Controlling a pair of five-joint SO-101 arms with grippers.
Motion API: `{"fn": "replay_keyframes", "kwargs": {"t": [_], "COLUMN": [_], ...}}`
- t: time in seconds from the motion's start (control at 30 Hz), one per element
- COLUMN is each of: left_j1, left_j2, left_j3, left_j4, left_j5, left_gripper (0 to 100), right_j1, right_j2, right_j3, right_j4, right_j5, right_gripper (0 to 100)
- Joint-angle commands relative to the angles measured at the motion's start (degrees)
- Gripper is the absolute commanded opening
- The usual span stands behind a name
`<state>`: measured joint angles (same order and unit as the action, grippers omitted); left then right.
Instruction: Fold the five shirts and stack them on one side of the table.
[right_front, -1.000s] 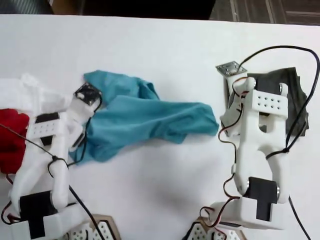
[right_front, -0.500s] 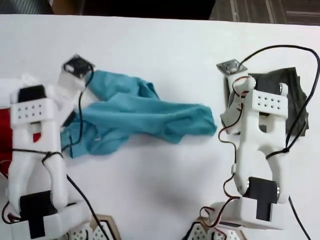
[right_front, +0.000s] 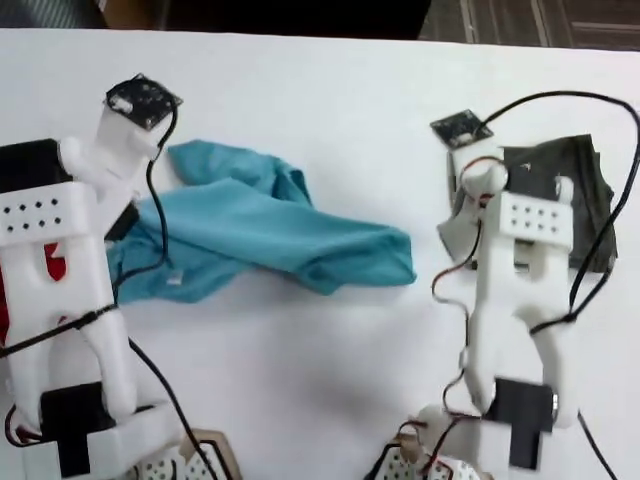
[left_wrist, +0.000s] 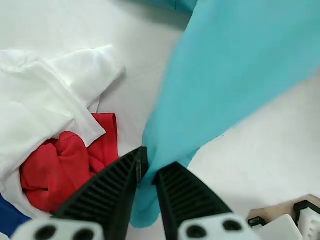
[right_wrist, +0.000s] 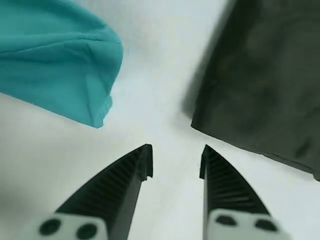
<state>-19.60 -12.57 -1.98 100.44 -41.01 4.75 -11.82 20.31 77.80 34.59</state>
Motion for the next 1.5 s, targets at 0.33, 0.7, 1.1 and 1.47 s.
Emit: {"fn": "replay_keyframes", "kwargs": {"t": [0.33,0.7,1.1,1.47], "left_j1": [0.0,-0.6,-3.8,-3.8], "left_j2": [-1.8,-1.9,-2.1,-1.8], "left_j3": [27.6,28.1,28.0,31.4], "left_j4": [-30.7,-32.2,-29.8,-35.9], "left_j5": [-0.1,0.4,0.1,0.1], "left_gripper": [3,3,3,3], "right_j1": [-23.0,-23.9,-16.7,-16.3], "right_j2": [-22.5,-3.3,30.6,38.4], "right_j3": [34.8,30.8,-13.1,-42.0], "right_j4": [-18.9,-32.9,-21.8,-8.1], "right_j5": [0.4,0.4,-0.1,-0.3], "right_gripper": [16.2,16.3,1.6,2.0]}}
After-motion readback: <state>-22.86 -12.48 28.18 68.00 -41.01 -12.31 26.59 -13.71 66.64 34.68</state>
